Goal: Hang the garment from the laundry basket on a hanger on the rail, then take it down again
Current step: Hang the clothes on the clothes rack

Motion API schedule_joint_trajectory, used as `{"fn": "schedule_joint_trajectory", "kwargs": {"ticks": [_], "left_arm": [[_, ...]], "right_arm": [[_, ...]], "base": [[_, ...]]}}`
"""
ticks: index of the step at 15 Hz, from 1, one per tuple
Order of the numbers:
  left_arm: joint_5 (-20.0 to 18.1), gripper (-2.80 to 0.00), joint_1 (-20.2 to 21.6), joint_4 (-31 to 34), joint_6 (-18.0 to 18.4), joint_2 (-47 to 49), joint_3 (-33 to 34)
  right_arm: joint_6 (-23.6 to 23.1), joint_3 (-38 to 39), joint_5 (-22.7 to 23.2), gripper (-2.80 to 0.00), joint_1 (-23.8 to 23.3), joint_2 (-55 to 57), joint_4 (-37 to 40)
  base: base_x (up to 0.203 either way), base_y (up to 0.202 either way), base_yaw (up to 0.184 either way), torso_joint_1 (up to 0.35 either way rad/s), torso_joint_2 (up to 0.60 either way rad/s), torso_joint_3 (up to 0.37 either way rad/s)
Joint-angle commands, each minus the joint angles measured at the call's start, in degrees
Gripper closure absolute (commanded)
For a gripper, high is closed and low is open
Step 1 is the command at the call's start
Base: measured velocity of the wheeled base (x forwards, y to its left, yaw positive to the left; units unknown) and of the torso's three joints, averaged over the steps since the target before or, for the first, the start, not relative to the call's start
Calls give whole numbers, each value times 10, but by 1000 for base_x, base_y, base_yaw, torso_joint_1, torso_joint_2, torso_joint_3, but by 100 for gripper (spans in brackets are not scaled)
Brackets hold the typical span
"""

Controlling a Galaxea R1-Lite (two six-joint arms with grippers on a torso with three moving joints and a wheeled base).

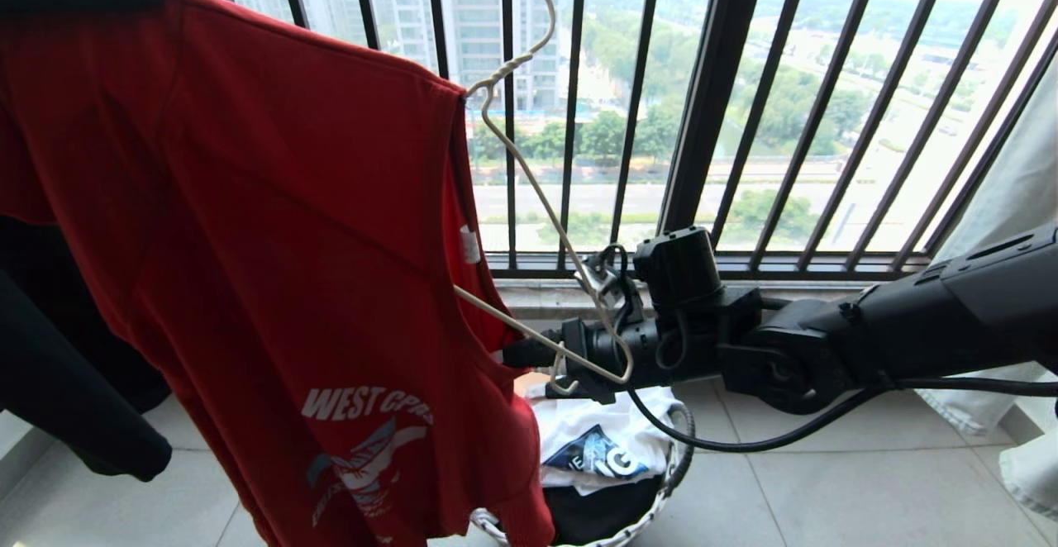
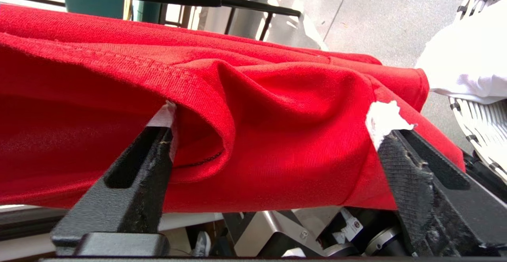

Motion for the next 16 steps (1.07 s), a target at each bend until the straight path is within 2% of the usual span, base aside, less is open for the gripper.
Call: {"fn": "schedule_joint_trajectory", "kwargs": {"ticks": [1,3,7,11,16], "left_arm": [[-4,0,0,3,-1,0,0],[-4,0,0,3,0,0,0],[-3,0,4,-1,0,0,-1],[-3,0,30,-22,-1,3,1],[-3,0,31,-38,-1,5,1]], "right_arm": [[2,0,-4,0,0,4,-2],[0,0,-27,0,0,3,-3],[0,0,-29,0,-7,3,1],[0,-1,-29,0,-22,4,28],[-2,1,-28,0,-17,3,52]], "base": [[0,0,0,0,0,0],[0,0,0,0,0,0],[0,0,0,0,0,0],[0,0,0,0,0,0],[0,0,0,0,0,0]]}}
